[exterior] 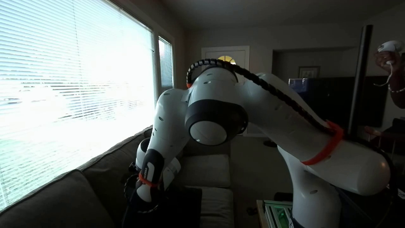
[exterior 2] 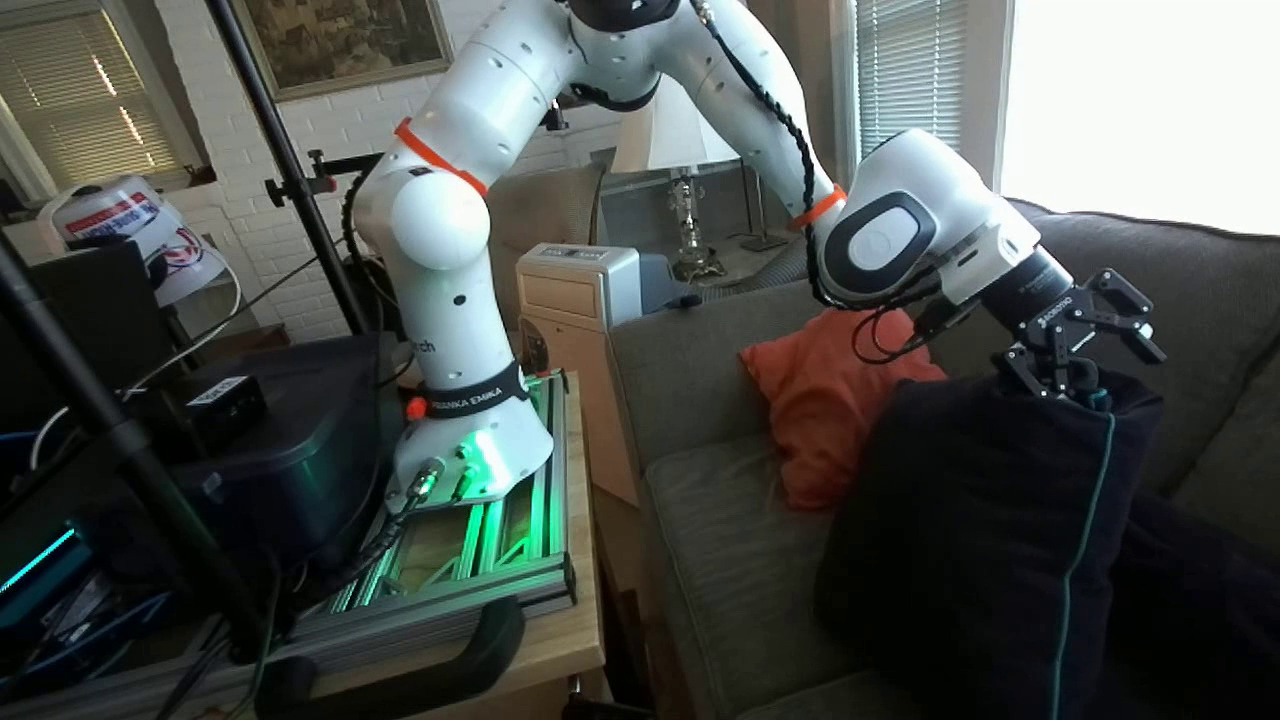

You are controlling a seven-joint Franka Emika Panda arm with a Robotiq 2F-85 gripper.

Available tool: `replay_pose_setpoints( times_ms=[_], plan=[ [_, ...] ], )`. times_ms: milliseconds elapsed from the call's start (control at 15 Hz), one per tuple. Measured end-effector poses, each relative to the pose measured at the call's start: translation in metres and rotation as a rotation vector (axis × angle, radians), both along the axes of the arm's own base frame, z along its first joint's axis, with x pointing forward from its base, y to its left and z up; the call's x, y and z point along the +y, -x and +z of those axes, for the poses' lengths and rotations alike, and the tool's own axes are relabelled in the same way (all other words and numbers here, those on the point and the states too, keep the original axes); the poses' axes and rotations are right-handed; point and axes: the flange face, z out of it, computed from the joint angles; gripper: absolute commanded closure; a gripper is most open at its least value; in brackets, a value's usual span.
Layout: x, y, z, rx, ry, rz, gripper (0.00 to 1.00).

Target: Move the left black pillow to the right

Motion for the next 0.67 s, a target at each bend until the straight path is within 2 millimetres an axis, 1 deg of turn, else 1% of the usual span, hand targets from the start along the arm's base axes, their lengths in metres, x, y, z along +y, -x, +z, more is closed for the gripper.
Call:
replay_pose_setpoints(
  times_ms=[267,667],
  plan=[
    [0.003,-0.006,0.016,-0.028,-0.01,0.008,0.0],
    [0.01,-0.012,0.05,-0.065,-0.029,0.051,0.0]
  ],
)
